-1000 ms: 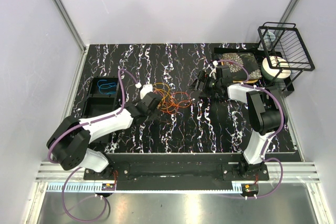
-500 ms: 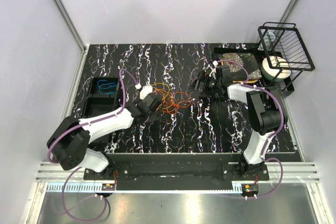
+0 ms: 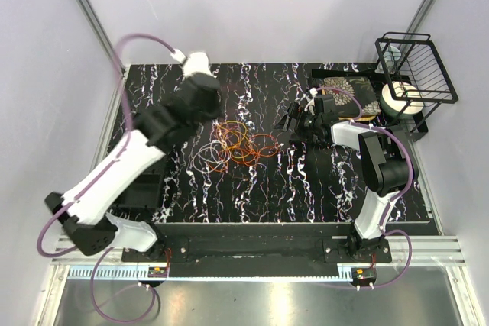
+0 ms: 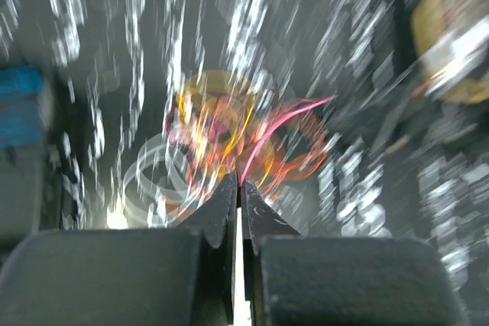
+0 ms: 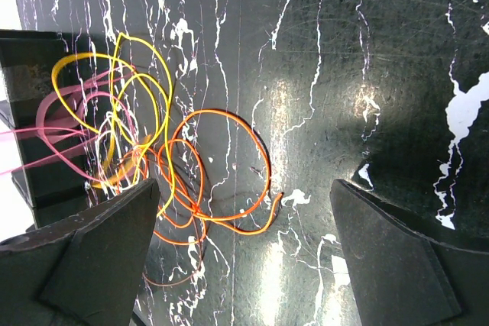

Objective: Untangle the cables

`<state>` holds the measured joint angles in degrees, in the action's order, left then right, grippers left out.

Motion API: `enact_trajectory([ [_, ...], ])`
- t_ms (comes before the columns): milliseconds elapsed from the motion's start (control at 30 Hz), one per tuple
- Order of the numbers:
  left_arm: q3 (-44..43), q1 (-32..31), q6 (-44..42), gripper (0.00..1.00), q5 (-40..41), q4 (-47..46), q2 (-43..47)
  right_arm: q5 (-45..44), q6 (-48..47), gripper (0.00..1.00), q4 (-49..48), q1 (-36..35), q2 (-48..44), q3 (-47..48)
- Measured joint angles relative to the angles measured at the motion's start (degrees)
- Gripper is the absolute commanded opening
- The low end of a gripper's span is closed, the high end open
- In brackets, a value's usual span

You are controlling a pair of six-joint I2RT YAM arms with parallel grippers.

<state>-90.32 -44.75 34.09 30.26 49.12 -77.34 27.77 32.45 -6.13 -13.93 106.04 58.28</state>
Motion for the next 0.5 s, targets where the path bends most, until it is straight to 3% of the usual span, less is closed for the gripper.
enact_trajectory([
  [67,-6.51,-0.02,-2.16,0.00,1.55,0.31,1.40,0.00,0.02,1.00,0.00,0.00,0.02,0.00],
  [167,-9.22,0.00,-4.26,0.00,3.56,0.17,5.40,0.02,0.02,1.00,0.00,0.00,0.02,0.00],
  [333,-0.15,0.28,-4.24,0.00,5.33,-0.68,9.55,0.35,0.02,1.00,0.00,0.00,0.00,0.00],
  [500,9.55,0.79,-3.43,0.01,3.13,0.17,4.17,0.42,0.26,1.00,0.00,0.00,0.02,0.00],
])
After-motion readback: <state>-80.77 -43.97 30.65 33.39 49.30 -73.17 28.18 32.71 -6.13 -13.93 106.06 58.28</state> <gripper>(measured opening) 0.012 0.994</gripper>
